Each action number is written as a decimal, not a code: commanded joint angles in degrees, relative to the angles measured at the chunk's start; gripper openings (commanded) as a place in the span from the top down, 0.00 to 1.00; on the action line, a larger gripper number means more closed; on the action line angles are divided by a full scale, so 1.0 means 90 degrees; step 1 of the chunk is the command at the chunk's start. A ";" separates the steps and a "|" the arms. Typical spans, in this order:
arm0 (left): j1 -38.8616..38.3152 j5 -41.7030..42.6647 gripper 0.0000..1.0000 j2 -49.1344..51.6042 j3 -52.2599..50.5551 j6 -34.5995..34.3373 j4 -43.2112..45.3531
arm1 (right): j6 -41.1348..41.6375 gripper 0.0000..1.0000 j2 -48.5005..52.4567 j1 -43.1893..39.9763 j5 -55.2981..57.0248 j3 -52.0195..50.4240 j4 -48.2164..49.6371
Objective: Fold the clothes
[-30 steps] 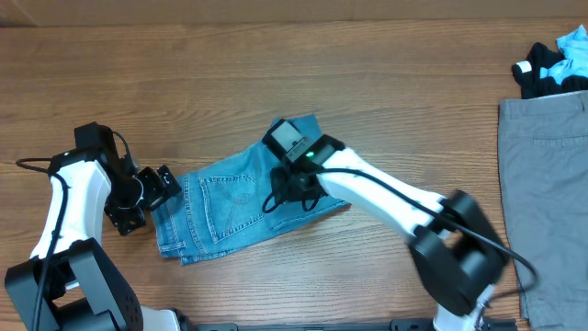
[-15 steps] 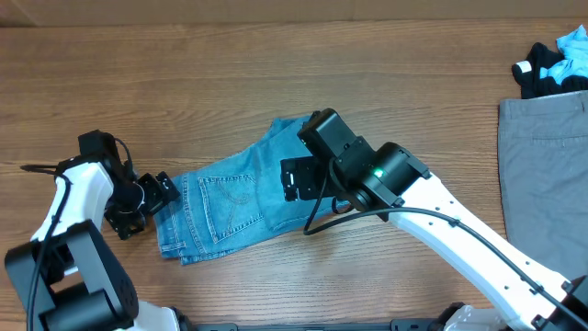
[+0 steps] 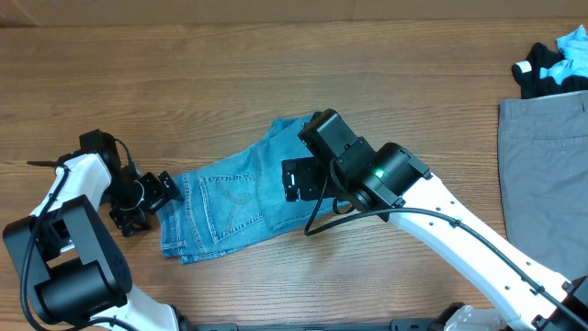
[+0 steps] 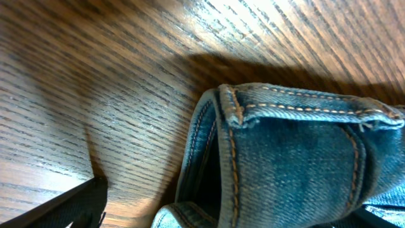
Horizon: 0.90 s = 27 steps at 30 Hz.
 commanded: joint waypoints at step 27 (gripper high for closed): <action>-0.1105 0.1576 0.92 0.1387 -0.0425 0.0809 0.1460 | -0.0032 0.04 -0.0151 -0.0044 0.0066 0.0058 -0.0056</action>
